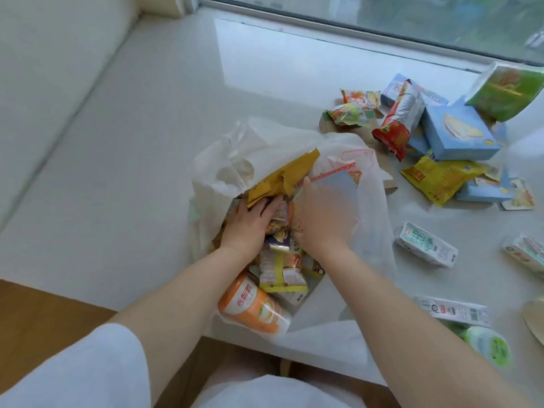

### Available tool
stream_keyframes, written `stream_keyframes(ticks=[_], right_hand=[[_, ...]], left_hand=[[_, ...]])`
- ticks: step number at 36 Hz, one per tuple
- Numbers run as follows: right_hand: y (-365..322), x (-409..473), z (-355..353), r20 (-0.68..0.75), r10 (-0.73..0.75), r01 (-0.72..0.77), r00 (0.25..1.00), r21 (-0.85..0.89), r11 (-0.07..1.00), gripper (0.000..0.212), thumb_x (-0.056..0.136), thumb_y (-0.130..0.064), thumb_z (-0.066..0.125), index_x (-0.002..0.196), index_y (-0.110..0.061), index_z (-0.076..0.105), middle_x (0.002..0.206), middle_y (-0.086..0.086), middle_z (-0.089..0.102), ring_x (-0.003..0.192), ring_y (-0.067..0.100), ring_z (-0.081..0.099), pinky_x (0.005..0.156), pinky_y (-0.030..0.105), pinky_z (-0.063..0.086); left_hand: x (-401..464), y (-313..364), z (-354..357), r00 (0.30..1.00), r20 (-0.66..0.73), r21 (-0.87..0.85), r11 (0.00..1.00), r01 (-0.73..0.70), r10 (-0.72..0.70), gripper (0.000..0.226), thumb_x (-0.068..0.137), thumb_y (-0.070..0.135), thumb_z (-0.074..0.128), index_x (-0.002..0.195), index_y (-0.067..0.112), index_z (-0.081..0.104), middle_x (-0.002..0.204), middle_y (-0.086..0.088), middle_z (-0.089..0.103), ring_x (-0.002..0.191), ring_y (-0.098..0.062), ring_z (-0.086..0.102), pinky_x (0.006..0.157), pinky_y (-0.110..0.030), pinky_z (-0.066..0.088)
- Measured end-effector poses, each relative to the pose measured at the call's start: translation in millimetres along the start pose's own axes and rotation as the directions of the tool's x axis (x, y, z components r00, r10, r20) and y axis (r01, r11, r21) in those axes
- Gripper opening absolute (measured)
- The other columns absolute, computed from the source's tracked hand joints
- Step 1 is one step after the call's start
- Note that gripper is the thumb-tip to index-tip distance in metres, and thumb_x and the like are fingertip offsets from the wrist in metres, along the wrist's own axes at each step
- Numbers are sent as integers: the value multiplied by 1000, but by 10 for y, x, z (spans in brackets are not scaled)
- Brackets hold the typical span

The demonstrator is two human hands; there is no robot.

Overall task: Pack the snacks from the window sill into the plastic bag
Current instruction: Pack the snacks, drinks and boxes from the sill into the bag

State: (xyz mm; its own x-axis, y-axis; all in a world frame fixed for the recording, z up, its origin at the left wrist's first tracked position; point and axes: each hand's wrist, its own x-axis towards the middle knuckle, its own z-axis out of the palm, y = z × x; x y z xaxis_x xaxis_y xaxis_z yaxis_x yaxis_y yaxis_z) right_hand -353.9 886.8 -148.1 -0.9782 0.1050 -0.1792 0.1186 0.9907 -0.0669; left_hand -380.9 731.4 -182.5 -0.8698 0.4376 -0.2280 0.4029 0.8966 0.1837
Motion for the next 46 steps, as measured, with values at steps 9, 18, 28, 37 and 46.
stream_keyframes(ticks=[9,18,28,37,46], right_hand=[[-9,-91,29,9,-49,49,999,38,998,89,86,-64,37,151,-20,-6,156,8,4,143,30,5,117,46,6],[36,-746,117,-263,-29,99,964,257,961,61,78,-36,61,134,-17,46,140,8,41,132,28,30,112,45,22],[167,-1489,492,-56,-424,425,904,9,905,59,73,-65,48,110,-22,65,121,2,56,119,25,42,108,40,21],[285,-1557,441,233,-371,412,899,-165,896,35,90,-18,49,125,-18,57,138,3,45,136,25,25,118,43,6],[336,-1620,197,112,-257,235,960,184,955,20,93,-10,44,112,-16,44,99,8,65,88,28,60,72,38,48]], left_hand=[[-346,-61,-74,997,19,72,994,-80,79,107,72,58,65,149,37,-8,153,2,11,135,-36,20,108,-46,30],[-980,-90,174,964,-256,-118,992,50,-79,84,73,35,73,146,24,31,146,-7,34,136,-28,25,113,-46,29],[-1370,134,423,626,253,-663,338,668,-738,71,92,52,47,147,13,26,144,-14,39,129,-35,42,101,-45,40],[-1339,98,302,557,252,-577,339,743,-791,32,99,25,42,122,15,60,123,-14,59,108,-34,56,89,-38,46],[-1514,198,40,513,102,-685,314,657,-852,29,102,20,28,118,8,48,113,-15,55,91,-26,50,78,-38,45]])
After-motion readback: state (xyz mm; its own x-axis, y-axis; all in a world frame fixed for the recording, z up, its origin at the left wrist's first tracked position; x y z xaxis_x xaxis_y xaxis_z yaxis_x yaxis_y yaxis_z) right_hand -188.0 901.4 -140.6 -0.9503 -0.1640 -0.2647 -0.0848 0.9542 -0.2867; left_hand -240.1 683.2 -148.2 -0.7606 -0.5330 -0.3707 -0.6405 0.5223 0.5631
